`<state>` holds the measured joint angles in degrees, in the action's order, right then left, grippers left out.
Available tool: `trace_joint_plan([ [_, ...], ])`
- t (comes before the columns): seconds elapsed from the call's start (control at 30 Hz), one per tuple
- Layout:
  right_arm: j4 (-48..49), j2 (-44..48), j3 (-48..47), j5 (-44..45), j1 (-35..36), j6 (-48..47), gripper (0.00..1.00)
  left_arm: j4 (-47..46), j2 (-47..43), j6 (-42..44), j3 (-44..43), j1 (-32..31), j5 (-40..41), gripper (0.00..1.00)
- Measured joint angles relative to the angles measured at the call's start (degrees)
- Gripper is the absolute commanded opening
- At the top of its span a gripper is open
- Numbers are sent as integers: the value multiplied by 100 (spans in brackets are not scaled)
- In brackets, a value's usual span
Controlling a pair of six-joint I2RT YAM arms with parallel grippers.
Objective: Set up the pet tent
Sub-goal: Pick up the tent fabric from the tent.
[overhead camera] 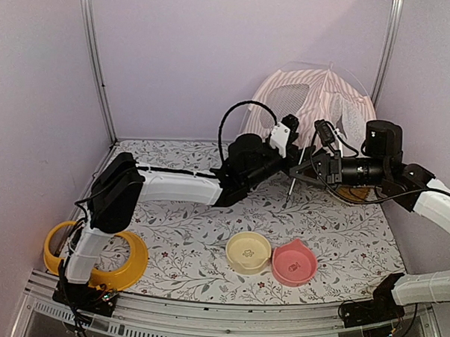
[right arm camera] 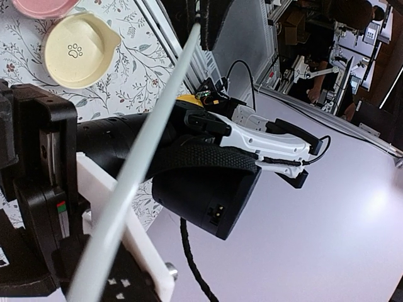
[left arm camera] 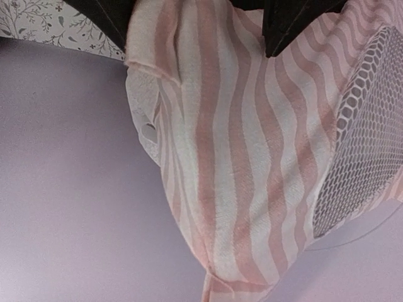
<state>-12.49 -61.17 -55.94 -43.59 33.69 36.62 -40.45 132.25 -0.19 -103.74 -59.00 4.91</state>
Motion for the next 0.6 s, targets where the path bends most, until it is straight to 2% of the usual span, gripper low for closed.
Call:
trace_joint_plan([
  [0.07,-37,2,-4,0,0,-11,0,-4,4,0,20,-13,57,62],
  [0.13,-79,9,-4,2,0,-24,0,-63,11,2,22,-26,129,52],
  [0.17,-101,15,-4,4,0,-31,0,-92,11,4,22,-31,166,44],
  [0.2,-129,26,-4,7,0,-37,0,-107,11,7,22,-35,203,30],
  [0.23,-144,37,-4,11,0,-44,0,-129,11,2,24,-37,225,20],
  [0.3,-175,70,-4,22,0,-46,0,-210,11,9,46,-44,273,7],
  [0.4,-234,81,-55,44,0,-46,0,-387,2,46,192,-52,352,0],
  [0.6,-525,87,-111,238,-7,-37,0,-1058,-302,127,1178,-63,450,0],
])
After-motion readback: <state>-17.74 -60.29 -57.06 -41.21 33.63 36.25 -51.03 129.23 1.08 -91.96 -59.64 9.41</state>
